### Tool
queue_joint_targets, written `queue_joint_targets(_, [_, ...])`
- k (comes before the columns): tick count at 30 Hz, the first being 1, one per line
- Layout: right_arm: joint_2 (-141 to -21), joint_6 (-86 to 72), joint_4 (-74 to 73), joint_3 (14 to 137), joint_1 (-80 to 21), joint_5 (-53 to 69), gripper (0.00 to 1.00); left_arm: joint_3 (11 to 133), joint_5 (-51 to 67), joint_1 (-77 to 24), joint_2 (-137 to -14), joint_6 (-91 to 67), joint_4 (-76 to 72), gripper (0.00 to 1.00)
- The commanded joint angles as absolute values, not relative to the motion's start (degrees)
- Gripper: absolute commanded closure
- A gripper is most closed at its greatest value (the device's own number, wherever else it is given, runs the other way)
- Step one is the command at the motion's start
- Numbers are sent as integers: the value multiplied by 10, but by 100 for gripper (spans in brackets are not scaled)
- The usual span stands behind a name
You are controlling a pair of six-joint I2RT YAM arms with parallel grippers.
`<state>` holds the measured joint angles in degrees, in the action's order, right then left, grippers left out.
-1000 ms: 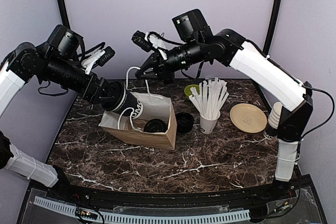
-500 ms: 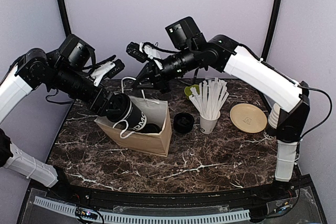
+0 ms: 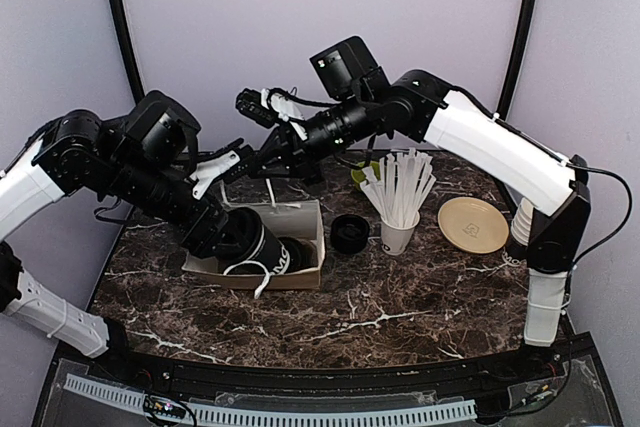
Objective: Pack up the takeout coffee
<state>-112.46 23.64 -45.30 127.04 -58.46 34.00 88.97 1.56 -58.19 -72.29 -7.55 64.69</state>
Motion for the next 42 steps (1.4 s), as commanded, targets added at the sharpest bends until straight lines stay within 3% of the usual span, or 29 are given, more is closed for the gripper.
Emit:
queue_joint_targets(1, [-1115, 244, -443, 1280, -588, 330, 100, 856, -23, -625, -694, -91, 627, 59])
queue_joint_targets(17, [-1083, 288, -504, 1229, -621, 397, 100, 860, -139, -803, -776, -157, 642, 63])
queue_joint_targets(25, [-1064, 299, -526, 1224, -637, 392, 100, 939, -311, -904, -848, -193, 715, 64])
queue_joint_targets(36, [-1061, 288, -519, 1223, -636, 373, 100, 1010, -389, -963, -876, -255, 832, 64])
queue_joint_targets(42, [-1059, 298, -533, 1223, -636, 381, 100, 992, -410, -987, -859, -278, 841, 66])
